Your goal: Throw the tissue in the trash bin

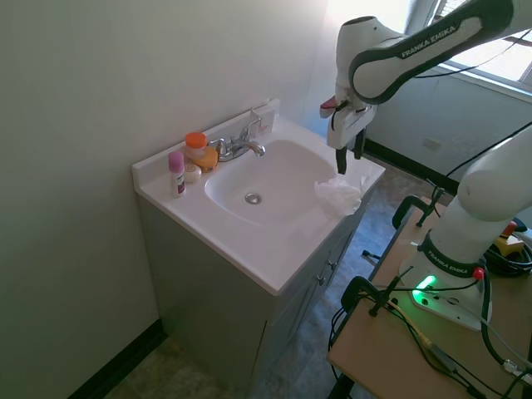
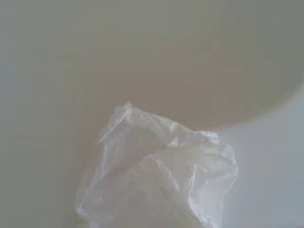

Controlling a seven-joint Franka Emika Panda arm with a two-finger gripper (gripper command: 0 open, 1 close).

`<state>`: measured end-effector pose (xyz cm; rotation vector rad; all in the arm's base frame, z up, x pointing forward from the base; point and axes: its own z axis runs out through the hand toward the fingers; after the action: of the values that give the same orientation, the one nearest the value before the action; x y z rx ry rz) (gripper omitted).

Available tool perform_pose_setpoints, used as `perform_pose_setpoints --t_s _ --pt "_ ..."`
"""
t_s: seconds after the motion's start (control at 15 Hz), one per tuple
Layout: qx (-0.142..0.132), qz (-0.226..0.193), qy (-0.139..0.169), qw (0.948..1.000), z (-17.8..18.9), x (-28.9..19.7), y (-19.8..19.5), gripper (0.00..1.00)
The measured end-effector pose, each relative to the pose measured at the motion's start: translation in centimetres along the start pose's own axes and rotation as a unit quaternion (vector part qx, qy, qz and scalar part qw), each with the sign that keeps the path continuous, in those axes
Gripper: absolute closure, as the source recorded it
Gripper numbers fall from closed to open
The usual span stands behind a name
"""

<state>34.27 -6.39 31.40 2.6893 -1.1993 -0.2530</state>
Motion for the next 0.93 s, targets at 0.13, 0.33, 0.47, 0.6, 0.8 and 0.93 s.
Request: perform_pose_setpoints --t_s 0.13,0.33,0.47,0.6,0.8,0.93 --pt "-0.010 -0.007 -0.010 0.9999 1.6 0.2 -0.6 0.00" --pt "-0.030 -0.014 -0.022 0.9992 3.7 0.3 -1.0 0.00" --pt "-0.038 -0.014 -0.030 0.9987 4.7 0.4 -1.2 1.00" --pt "-0.041 -0.014 -0.034 0.9985 5.2 0.4 -1.2 1.00" --pt "-0.040 -0.013 -0.036 0.9984 5.3 0.4 -1.2 1.00" --pt "-0.041 -0.012 -0.039 0.9983 5.4 0.5 -1.2 1.00"
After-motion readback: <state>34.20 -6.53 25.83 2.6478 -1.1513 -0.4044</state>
